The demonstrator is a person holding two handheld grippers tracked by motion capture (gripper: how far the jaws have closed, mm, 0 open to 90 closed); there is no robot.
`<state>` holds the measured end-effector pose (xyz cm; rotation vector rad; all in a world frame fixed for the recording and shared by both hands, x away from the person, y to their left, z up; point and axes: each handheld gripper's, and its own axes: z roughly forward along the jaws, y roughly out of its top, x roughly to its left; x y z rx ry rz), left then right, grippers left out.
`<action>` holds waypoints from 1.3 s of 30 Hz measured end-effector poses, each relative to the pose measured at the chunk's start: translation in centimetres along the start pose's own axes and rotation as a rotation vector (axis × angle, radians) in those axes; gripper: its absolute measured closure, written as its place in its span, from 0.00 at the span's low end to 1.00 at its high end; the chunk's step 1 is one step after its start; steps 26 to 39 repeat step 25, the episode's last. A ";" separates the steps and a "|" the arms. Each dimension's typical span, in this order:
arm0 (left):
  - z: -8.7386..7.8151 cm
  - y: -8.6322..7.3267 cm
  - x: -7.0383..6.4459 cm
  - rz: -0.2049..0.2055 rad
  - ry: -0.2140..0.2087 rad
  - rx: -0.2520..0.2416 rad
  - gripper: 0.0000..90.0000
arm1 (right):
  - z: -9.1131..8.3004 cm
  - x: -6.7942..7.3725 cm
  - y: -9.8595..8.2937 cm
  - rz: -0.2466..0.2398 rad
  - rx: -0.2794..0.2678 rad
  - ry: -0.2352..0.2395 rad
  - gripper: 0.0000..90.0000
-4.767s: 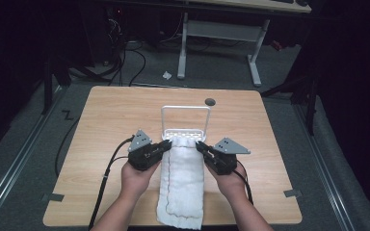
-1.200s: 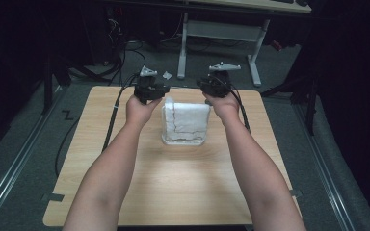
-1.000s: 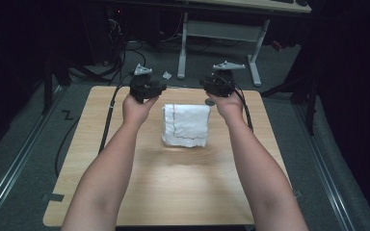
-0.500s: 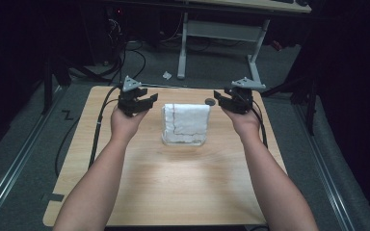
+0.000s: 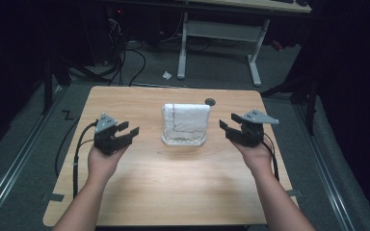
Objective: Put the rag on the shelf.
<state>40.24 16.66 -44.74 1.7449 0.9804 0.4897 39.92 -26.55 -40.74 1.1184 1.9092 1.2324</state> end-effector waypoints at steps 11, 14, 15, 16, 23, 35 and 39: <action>-0.8 -8.9 -5.9 0.007 -0.131 0.169 0.54 | -1.9 5.7 -8.4 -0.026 0.091 0.053 0.49; -0.4 -9.9 -8.4 0.072 -0.180 0.237 0.52 | -2.6 6.8 -12.9 -0.058 0.147 0.027 0.52; -0.4 -9.9 -8.4 0.072 -0.180 0.237 0.52 | -2.6 6.8 -12.9 -0.058 0.147 0.027 0.52; 0.0 -10.0 -8.8 0.107 -0.177 0.250 0.51 | -2.8 6.7 -13.1 -0.067 0.183 0.041 0.50; 0.9 -10.0 -8.4 0.099 -0.140 0.253 0.49 | -2.2 5.9 -13.4 -0.020 0.198 0.042 0.50; 0.7 -10.0 -8.2 0.097 -0.111 0.253 0.46 | -2.1 5.9 -13.5 -0.021 0.199 0.051 0.50; 0.7 -10.0 -8.2 0.097 -0.111 0.253 0.46 | -2.1 5.9 -13.5 -0.021 0.199 0.051 0.50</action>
